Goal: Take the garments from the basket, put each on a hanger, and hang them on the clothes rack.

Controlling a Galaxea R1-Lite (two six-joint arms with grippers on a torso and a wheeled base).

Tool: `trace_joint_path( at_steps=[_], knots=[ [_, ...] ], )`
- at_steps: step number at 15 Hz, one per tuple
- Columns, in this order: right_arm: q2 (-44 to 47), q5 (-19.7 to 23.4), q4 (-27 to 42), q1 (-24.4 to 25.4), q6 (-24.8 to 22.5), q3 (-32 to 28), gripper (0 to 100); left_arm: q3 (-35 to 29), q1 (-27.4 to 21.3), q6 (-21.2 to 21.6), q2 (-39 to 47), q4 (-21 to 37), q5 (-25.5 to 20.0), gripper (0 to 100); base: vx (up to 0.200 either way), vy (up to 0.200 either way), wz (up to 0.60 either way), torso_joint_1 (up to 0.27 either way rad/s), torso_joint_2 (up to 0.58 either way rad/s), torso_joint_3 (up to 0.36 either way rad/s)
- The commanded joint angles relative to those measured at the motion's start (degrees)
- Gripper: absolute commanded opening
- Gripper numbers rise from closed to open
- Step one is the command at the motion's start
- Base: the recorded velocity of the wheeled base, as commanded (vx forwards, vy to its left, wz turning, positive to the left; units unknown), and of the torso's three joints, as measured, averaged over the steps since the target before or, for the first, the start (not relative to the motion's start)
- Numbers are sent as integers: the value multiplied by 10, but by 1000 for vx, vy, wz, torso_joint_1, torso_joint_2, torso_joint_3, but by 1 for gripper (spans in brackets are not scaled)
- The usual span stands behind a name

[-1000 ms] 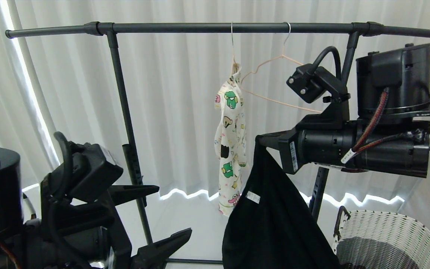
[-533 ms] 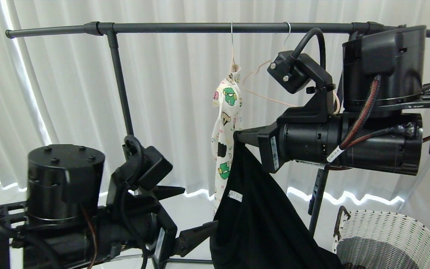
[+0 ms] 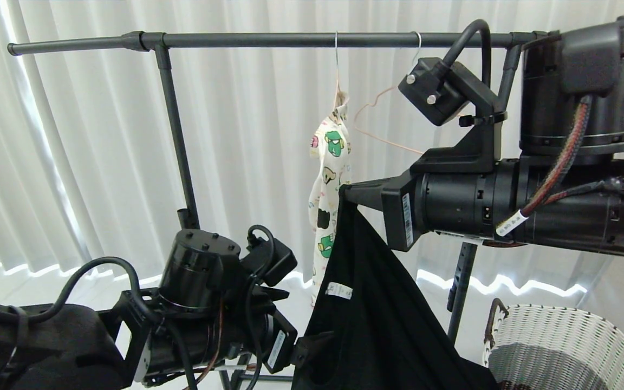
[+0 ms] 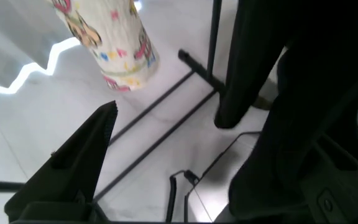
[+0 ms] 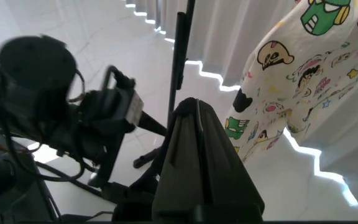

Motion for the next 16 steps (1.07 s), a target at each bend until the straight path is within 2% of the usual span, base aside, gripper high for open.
trace_joint_path(
  at_steps=[1,3,4,6,8,9,10,11,12,14,16],
  knots=[
    [-9,0,0,0,1,1,0,2,-1,0,16,0,1,100,0,0,0,0,0,0],
    [-10,0,0,0,1,1,0,2,-1,0,15,-2,0,100,0,0,0,0,0,0],
    [-10,0,0,0,1,1,0,3,-1,1,15,-7,0,0,0,0,0,0,0,0],
    [-11,-4,0,0,1,2,0,3,-1,1,17,-15,4,0,0,0,0,0,0,0],
    [-13,-5,0,-2,2,13,0,17,-1,2,13,-26,48,0,0,0,0,0,0,0],
    [-14,-6,-1,-4,2,21,0,28,0,2,8,-57,72,0,0,0,0,0,0,0],
    [-14,-6,-2,-4,2,22,0,29,0,2,8,-60,74,0,0,0,0,0,0,0],
    [-15,-18,-5,-9,2,26,0,38,14,10,4,-151,109,0,0,0,0,0,0,0],
    [-15,-25,-6,-12,2,25,0,37,29,25,-4,-171,135,0,0,0,0,0,0,0],
    [-18,-32,-6,-24,2,22,0,27,61,37,-40,-159,142,0,0,0,0,0,0,0],
    [-36,-33,-6,-40,1,23,0,-8,85,36,-99,-72,135,0,0,0,0,0,0,0]
  ],
)
